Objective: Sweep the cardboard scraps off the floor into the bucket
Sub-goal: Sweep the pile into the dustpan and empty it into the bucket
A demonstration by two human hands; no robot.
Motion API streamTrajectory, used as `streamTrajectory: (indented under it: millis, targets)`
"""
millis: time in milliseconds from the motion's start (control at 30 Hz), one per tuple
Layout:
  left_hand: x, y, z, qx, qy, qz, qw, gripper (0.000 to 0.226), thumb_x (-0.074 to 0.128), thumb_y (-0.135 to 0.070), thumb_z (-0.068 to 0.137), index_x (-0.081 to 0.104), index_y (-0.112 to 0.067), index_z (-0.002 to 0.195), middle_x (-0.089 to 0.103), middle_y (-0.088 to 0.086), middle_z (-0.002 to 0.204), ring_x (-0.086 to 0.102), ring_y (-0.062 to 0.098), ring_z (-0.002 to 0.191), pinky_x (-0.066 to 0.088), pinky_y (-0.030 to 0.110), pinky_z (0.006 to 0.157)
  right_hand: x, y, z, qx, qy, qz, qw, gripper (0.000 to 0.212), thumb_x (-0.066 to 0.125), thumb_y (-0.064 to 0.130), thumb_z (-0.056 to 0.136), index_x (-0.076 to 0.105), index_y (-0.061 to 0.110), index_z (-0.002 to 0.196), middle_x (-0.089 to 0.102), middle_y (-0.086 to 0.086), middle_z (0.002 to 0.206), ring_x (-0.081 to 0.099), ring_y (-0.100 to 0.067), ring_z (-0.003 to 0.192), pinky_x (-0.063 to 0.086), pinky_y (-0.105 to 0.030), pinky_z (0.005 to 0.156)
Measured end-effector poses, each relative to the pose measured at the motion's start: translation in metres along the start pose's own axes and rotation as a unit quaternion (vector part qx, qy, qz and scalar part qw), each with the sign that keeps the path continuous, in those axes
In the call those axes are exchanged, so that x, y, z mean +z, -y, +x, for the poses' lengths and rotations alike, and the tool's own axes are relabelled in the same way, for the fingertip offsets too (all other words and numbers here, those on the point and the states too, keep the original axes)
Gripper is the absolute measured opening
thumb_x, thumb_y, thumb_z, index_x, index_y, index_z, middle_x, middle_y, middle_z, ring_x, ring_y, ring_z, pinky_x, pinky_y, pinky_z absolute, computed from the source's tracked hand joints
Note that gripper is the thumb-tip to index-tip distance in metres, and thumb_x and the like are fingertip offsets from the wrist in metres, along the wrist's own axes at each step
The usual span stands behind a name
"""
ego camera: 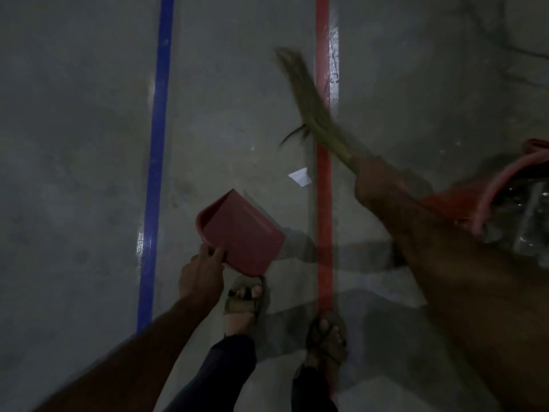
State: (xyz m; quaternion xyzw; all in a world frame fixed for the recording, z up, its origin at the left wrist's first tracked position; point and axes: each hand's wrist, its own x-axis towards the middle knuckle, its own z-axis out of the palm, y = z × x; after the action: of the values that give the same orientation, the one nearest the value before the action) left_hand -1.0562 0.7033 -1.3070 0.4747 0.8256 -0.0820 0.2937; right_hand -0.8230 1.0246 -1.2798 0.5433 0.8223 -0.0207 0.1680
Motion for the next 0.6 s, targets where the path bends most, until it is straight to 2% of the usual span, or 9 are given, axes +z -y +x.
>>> streamTrajectory:
  millis: [33,67,133,167,233,367,433,500,600]
  targets:
    - [0.007,0.002,0.006,0.005,0.009,0.002,1.000,0.037,0.066,-0.007,0.089,0.061,-0.018,0.124,0.057,0.014,0.117,0.064,0.036,0.088,0.043,0.038,0.064,-0.001,-0.002,-0.004,-0.025,-0.011,-0.060,0.998,0.017,0.058,0.034,0.088,0.075,0.031,0.090,0.067,0.004,0.068,0.048,-0.017,0.046,-0.001,-0.019,0.039]
    - [0.013,0.001,0.013,0.009,0.015,-0.003,1.000,0.036,0.066,-0.008,0.090,0.062,-0.019,0.123,0.057,0.013,0.118,0.064,0.037,0.089,0.045,0.040,0.065,0.002,-0.011,-0.020,-0.029,0.016,-0.133,0.991,0.028,0.048,0.030,0.095,0.076,0.029,0.092,0.069,0.004,0.072,0.056,-0.017,0.049,0.013,-0.020,0.033]
    - [0.019,-0.005,0.029,0.014,0.020,-0.019,1.000,0.031,0.064,-0.011,0.091,0.061,-0.020,0.121,0.055,0.012,0.119,0.064,0.039,0.092,0.049,0.045,0.069,-0.004,-0.025,-0.070,-0.047,0.061,-0.102,0.992,0.038,0.043,0.017,0.099,0.060,0.023,0.132,0.066,-0.013,0.107,0.067,-0.029,0.085,0.050,-0.035,0.059]
    - [0.022,-0.009,0.039,0.015,0.020,-0.024,0.999,0.029,0.063,-0.013,0.092,0.061,-0.020,0.121,0.054,0.011,0.122,0.064,0.041,0.094,0.049,0.046,0.070,0.000,-0.031,-0.093,-0.041,0.100,-0.030,0.994,0.052,0.043,0.013,0.097,0.042,0.027,0.147,0.058,-0.014,0.117,0.064,-0.032,0.093,0.052,-0.038,0.070]
    - [0.027,-0.020,0.058,0.019,0.016,-0.030,0.999,0.028,0.061,-0.015,0.093,0.060,-0.020,0.121,0.052,0.011,0.126,0.062,0.041,0.097,0.048,0.046,0.071,0.006,-0.044,-0.139,-0.051,0.153,0.029,0.987,0.067,0.044,0.013,0.094,0.026,0.038,0.153,0.052,-0.007,0.114,0.063,-0.028,0.087,0.052,-0.037,0.066]
    - [0.039,-0.040,0.093,0.048,0.016,-0.043,0.998,0.033,0.059,-0.014,0.095,0.057,-0.021,0.127,0.048,0.012,0.130,0.060,0.042,0.101,0.048,0.047,0.074,0.022,-0.051,-0.219,0.002,0.226,0.092,0.970,0.038,0.035,0.032,0.100,0.056,0.023,0.130,0.062,-0.006,0.097,0.062,-0.024,0.070,0.046,-0.031,0.057]
    - [0.045,-0.041,0.102,0.048,0.013,-0.055,0.997,0.033,0.059,-0.014,0.094,0.056,-0.020,0.126,0.048,0.013,0.128,0.059,0.042,0.101,0.048,0.048,0.076,0.019,-0.050,-0.253,-0.023,0.180,0.100,0.978,0.051,0.029,0.038,0.096,0.070,0.017,0.118,0.068,-0.016,0.095,0.065,-0.032,0.070,0.048,-0.035,0.063]
    - [0.048,-0.039,0.105,0.052,0.007,-0.066,0.996,0.029,0.060,-0.013,0.095,0.055,-0.018,0.122,0.048,0.014,0.123,0.058,0.042,0.098,0.047,0.048,0.075,0.012,-0.055,-0.273,-0.090,0.043,0.068,0.993,0.045,0.042,0.036,0.087,0.076,0.012,0.104,0.071,-0.020,0.096,0.061,-0.035,0.080,0.041,-0.040,0.079]
    - [0.051,-0.031,0.103,0.063,0.003,-0.076,0.995,0.026,0.060,-0.014,0.095,0.054,-0.016,0.120,0.048,0.014,0.117,0.057,0.039,0.095,0.047,0.045,0.072,-0.008,-0.058,-0.274,-0.094,-0.030,0.094,0.991,0.052,0.050,0.032,0.071,0.074,0.020,0.115,0.073,-0.012,0.096,0.061,-0.026,0.088,0.029,-0.026,0.107]
